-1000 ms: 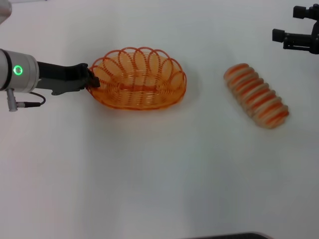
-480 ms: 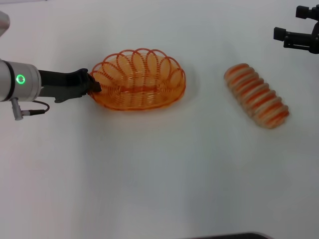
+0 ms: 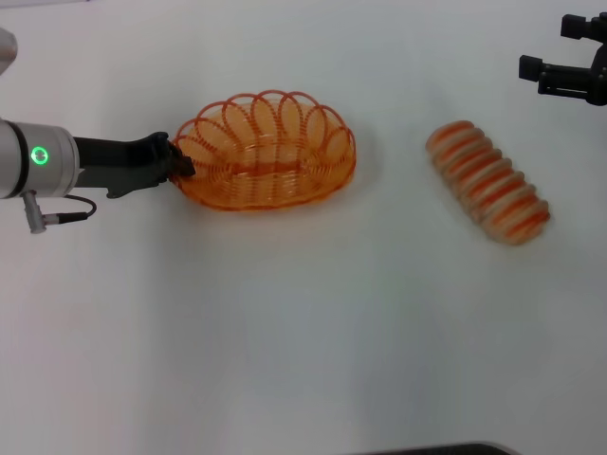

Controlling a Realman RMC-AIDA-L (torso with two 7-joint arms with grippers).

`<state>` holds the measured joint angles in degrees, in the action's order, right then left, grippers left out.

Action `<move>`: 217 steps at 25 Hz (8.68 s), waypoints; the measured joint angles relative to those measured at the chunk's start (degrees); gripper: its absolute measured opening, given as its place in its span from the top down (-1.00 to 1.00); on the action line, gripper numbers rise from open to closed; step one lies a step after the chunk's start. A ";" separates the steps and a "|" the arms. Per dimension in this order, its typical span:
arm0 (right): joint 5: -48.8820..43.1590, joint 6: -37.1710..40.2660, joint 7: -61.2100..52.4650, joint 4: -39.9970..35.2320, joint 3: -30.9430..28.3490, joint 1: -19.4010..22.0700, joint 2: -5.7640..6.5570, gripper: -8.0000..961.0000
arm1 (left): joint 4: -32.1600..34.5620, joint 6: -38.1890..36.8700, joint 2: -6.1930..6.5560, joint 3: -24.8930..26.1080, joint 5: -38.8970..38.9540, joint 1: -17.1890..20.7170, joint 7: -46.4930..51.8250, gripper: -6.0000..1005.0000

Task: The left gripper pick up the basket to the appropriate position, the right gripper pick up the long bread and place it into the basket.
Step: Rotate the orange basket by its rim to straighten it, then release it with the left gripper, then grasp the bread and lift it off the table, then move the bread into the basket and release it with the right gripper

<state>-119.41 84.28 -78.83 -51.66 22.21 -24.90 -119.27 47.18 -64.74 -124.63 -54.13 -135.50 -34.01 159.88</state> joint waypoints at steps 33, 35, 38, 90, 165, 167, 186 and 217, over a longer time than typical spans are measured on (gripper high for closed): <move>0.01 0.09 -0.01 -0.11 0.12 -0.38 0.00 -0.94 | 1.96 -0.85 0.18 -1.02 1.12 -0.02 0.43 0.74; 0.03 0.15 -0.01 -0.11 0.11 -0.39 0.00 -0.94 | 2.04 -1.07 0.18 -0.98 1.12 0.08 0.44 0.67; 0.12 0.27 -0.01 -0.11 0.12 -0.41 0.00 -0.94 | 2.07 -1.23 0.15 -0.98 1.12 0.22 0.44 0.57; -1.82 5.56 -27.65 -0.27 2.78 -1.99 4.54 -0.95 | 20.56 -28.33 2.95 7.73 6.45 4.14 -56.85 -0.74; -48.52 3.14 -82.46 6.20 40.01 -28.37 1.75 -0.83 | 18.91 -23.39 3.02 7.79 5.07 4.09 -63.38 -0.75; -48.54 3.08 -82.32 5.79 40.03 -28.29 1.93 -0.74 | 18.91 -23.34 2.99 7.82 5.06 4.12 -63.38 -0.75; -46.75 1.86 -57.36 -2.77 37.30 -35.90 3.13 -0.08 | 19.32 -23.99 2.90 8.77 6.08 4.45 -63.35 -0.74; -30.00 7.11 -40.63 -2.69 47.86 -39.70 -0.62 0.43 | 19.04 -23.85 2.09 9.04 6.22 4.35 -62.67 -0.74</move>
<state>-149.41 91.39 -119.45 -54.35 70.07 -64.60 -119.88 66.23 -88.59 -122.54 -45.09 -129.28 -29.66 97.21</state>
